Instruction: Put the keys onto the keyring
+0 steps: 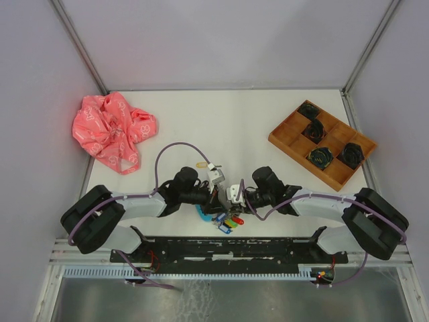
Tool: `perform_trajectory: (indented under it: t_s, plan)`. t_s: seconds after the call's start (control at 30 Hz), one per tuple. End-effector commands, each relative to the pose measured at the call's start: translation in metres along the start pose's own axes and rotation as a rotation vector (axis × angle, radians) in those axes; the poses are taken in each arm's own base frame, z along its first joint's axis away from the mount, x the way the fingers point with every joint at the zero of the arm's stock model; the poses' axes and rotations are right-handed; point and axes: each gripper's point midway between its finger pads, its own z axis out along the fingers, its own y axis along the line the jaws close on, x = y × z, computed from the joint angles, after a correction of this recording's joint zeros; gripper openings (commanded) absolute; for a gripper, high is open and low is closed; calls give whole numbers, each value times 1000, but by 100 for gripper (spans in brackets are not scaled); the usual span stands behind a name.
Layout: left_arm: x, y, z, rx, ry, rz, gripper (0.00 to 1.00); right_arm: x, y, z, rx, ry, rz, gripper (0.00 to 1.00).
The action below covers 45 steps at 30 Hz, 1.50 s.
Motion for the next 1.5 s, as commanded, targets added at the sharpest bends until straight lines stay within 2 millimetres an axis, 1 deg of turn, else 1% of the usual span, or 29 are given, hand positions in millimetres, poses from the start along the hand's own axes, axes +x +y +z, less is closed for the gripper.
perform_trajectory:
  t_s: [0.0, 0.07, 0.17, 0.2, 0.3, 0.47, 0.63, 0.83, 0.93, 0.97, 1.07, 1.17, 1.27, 1.37, 1.4, 1.47]
  plan:
    - [-29, -12, -1, 44, -68, 83, 3, -27, -9, 5, -12, -73, -59, 18]
    - [-29, -11, -1, 36, -68, 81, 3, -26, -9, 5, -16, -64, -53, 14]
    - [-28, -8, -3, 11, -69, 75, 3, -22, -9, 2, -8, -39, -50, 2]
    - [-27, -6, -4, -4, -69, 70, 3, -23, -11, -1, 8, -33, -54, 1]
    - [-25, 1, -7, -51, -69, 32, 3, -27, -17, -9, 67, -34, -66, 1]
    - [-17, 12, -16, -105, -82, -69, 3, -46, -25, -23, 166, -102, -89, 1]
    - [-16, 9, -20, -110, -92, -118, 3, -61, -31, -29, 222, -167, -92, 1]
    - [-17, 9, -17, -107, -85, -156, 3, -83, -38, -39, 281, -262, -102, 1]
    - [-18, 10, -14, -100, -85, -172, 3, -96, -40, -46, 320, -324, -112, 1]
    - [-18, 10, -12, -91, -88, -186, 3, -104, -42, -51, 343, -365, -115, 1]
    - [-22, 9, -10, -83, -98, -186, 3, -115, -45, -56, 367, -407, -127, 1]
    - [-26, 10, -9, -82, -114, -183, 3, -120, -46, -58, 374, -431, -126, 1]
    - [-33, 12, -10, -96, -137, -169, 3, -120, -47, -59, 384, -431, -119, 1]
    - [-35, 18, -12, -138, -154, -160, 3, -118, -49, -63, 408, -422, -110, 1]
    - [-34, 21, -14, -160, -157, -158, 5, -117, -49, -64, 416, -419, -107, 1]
    - [-32, 27, -17, -202, -165, -156, 14, -118, -49, -68, 425, -411, -102, 1]
